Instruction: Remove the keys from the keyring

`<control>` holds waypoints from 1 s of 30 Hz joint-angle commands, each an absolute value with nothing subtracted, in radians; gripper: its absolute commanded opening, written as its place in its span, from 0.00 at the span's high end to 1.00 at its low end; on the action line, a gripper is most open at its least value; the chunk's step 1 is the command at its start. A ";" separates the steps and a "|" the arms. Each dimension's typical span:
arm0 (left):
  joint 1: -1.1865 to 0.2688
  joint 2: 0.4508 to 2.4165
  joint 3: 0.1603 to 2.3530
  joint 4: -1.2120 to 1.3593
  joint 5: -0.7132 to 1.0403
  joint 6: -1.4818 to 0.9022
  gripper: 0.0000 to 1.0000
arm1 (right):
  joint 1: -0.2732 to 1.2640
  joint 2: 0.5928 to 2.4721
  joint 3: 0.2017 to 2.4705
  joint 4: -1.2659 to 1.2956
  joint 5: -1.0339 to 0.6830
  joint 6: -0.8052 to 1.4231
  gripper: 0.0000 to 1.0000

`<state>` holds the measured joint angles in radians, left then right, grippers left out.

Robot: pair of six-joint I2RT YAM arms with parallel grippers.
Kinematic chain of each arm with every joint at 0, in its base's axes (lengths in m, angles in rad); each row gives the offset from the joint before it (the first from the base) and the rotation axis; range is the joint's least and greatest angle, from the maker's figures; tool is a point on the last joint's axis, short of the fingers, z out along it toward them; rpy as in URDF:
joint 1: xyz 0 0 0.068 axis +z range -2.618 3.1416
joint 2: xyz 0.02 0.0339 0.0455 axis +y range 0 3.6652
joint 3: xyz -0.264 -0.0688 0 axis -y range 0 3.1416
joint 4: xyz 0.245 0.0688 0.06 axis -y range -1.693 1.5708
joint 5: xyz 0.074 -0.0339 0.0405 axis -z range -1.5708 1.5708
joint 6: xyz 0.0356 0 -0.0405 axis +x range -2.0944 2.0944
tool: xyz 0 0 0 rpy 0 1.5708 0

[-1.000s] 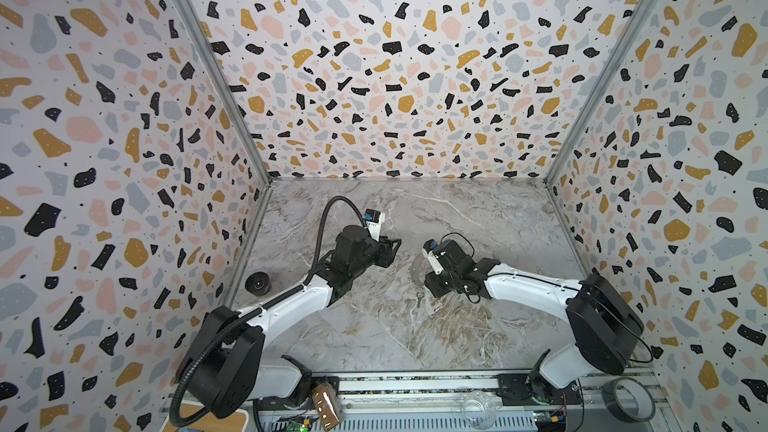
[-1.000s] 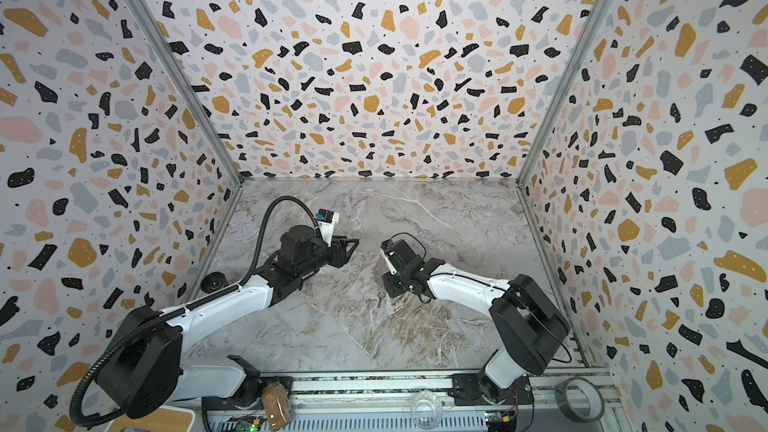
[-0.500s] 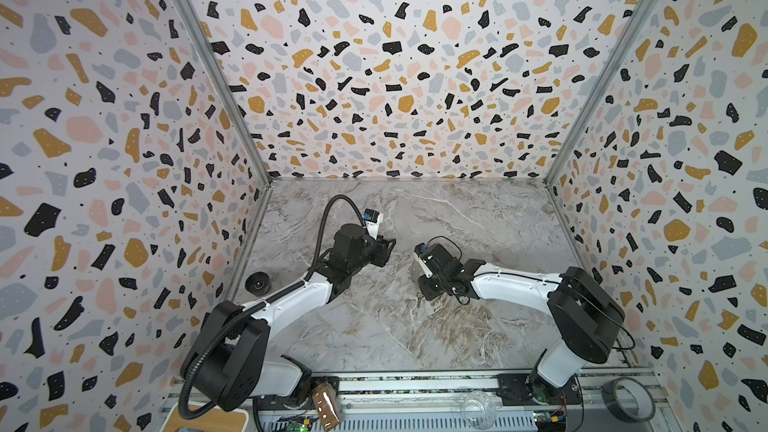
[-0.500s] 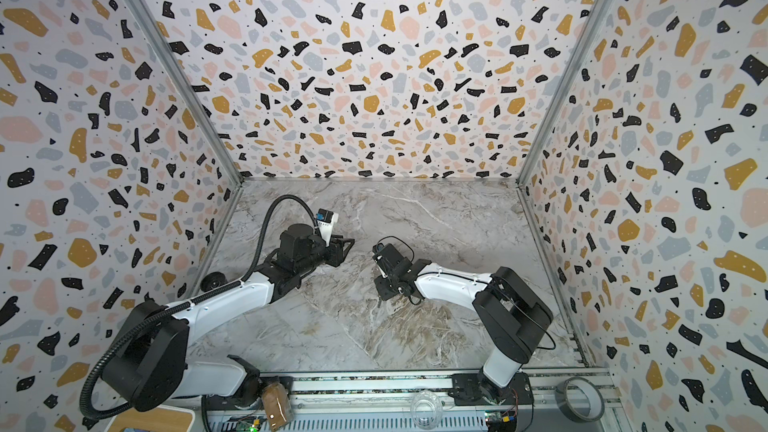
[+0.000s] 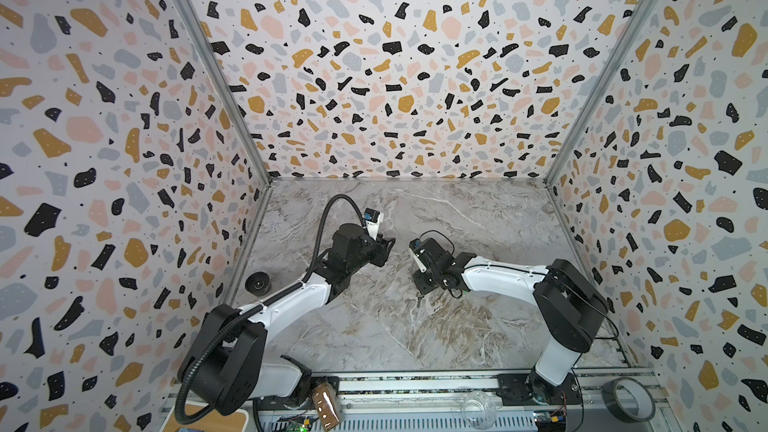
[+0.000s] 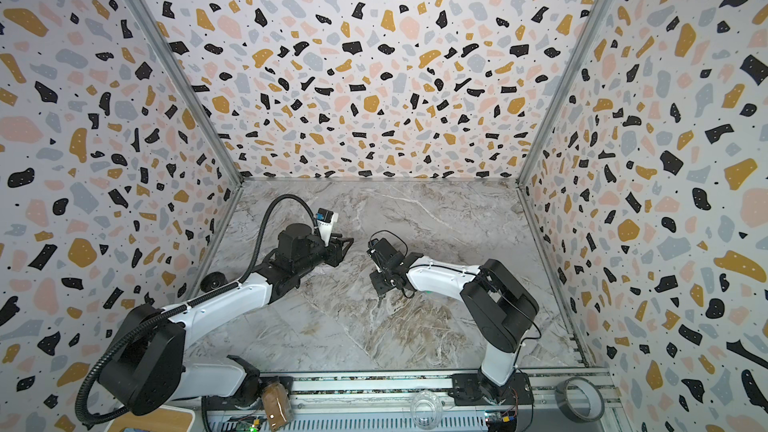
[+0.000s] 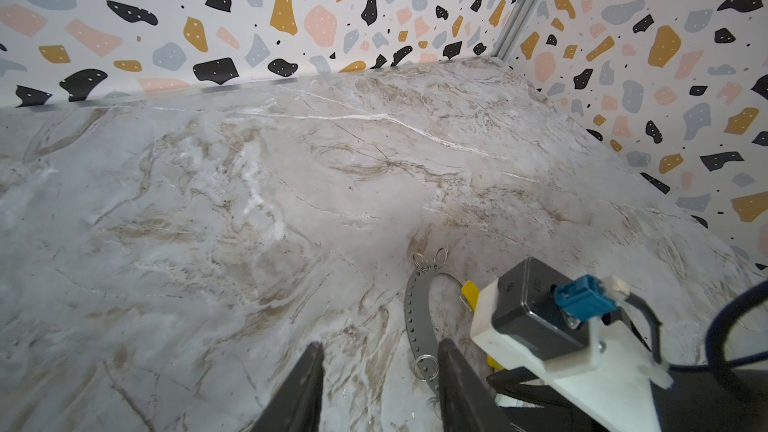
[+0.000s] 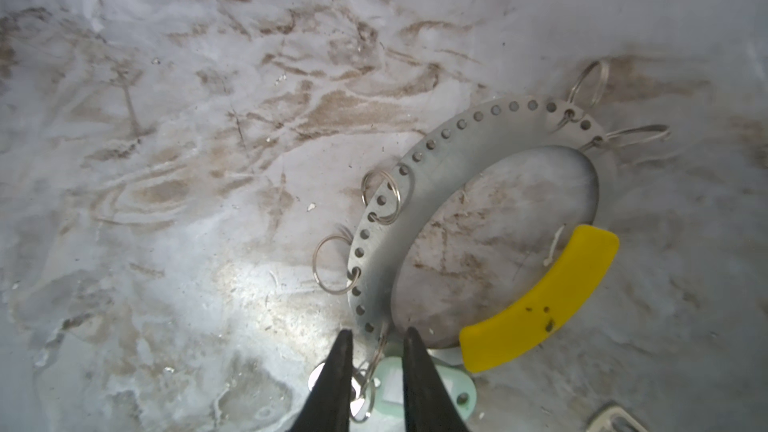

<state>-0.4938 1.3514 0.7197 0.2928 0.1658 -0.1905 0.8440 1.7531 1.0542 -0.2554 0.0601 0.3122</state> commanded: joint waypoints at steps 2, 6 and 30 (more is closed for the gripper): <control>-0.489 1.339 0.709 0.296 0.152 -0.164 0.54 | 0.849 1.745 1.076 -0.309 0.068 0.306 0.77; -0.490 1.350 0.712 0.295 0.157 -0.162 0.54 | 0.850 1.745 1.073 -0.319 0.076 0.308 0.81; -0.488 1.340 0.713 0.308 0.169 -0.149 0.54 | 0.854 1.657 1.075 -0.326 0.072 0.165 0.99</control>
<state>-0.4934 1.3693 0.7197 0.2726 0.1593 -0.1684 0.8494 1.7348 1.0542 -0.3069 0.0574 0.2398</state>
